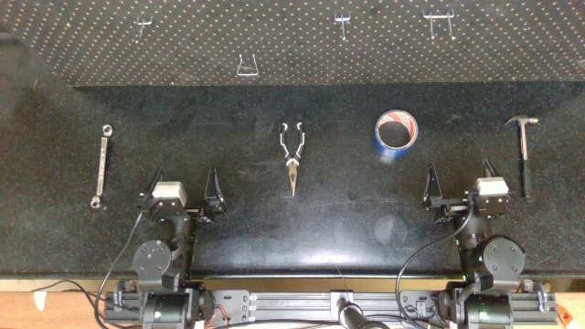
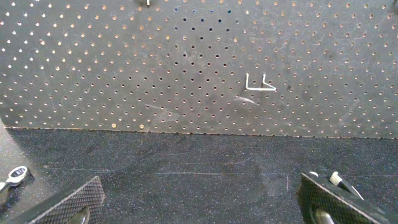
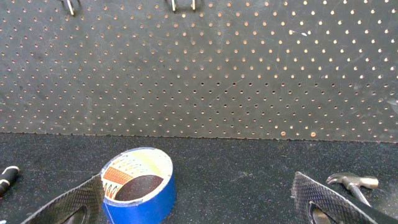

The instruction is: Place Tools Onto Pegboard

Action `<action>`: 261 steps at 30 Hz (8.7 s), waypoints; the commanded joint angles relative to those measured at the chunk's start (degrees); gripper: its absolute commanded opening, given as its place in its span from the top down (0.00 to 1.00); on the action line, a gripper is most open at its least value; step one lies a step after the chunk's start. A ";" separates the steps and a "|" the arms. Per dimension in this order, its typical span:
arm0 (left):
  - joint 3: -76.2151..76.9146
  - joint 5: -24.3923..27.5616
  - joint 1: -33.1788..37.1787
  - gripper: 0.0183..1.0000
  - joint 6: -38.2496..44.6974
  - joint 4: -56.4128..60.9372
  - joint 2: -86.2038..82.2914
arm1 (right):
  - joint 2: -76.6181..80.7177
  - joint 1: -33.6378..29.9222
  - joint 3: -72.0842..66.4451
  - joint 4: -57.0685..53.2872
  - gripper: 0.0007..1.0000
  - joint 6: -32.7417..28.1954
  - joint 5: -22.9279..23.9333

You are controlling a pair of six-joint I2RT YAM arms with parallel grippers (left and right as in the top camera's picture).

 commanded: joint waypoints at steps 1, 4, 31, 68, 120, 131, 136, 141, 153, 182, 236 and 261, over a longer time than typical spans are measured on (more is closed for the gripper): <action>-0.09 0.15 3.50 0.00 0.52 -0.44 -0.55 | -0.68 -0.07 -0.15 -0.37 0.02 0.87 0.74; -0.09 0.13 3.50 0.00 0.52 -0.44 -0.55 | -0.68 -0.07 -0.15 -0.37 0.02 0.87 0.74; -0.09 0.13 3.50 0.00 0.52 -0.44 -0.55 | -0.68 -0.07 -0.15 -0.37 0.02 0.90 0.74; 19.41 -1.20 8.48 0.00 11.06 -9.44 28.81 | -0.68 -0.07 -0.15 -0.37 0.02 0.87 0.74; 79.87 -0.66 39.28 0.00 36.89 -45.86 111.69 | -0.68 -0.07 -0.15 -0.37 0.02 0.87 0.74; 82.44 1.73 38.21 0.00 34.75 -43.85 114.46 | -0.68 -0.07 -0.15 -0.37 0.02 0.87 0.74; 82.44 1.75 37.31 0.00 34.75 -43.76 115.34 | -0.68 -0.07 -0.15 -0.37 0.02 0.87 0.74; 82.44 1.73 36.11 0.00 34.16 -43.19 115.95 | -0.68 -0.07 -0.15 -0.37 0.02 0.87 0.74; 82.44 4.15 36.11 0.00 31.67 -42.10 116.02 | -0.68 -0.07 -0.15 -0.37 0.02 0.90 0.74; 82.44 4.46 36.11 0.85 30.27 -42.36 117.09 | -0.68 -0.07 -0.15 -0.37 0.02 0.87 0.74; 48.87 -7.80 4.79 0.99 8.68 -4.55 73.53 | -0.68 -0.07 -0.15 -0.37 0.02 0.90 0.74; 50.12 -10.40 4.61 0.99 0.24 1.38 64.78 | -0.61 -0.07 -0.15 -0.37 0.02 0.87 0.74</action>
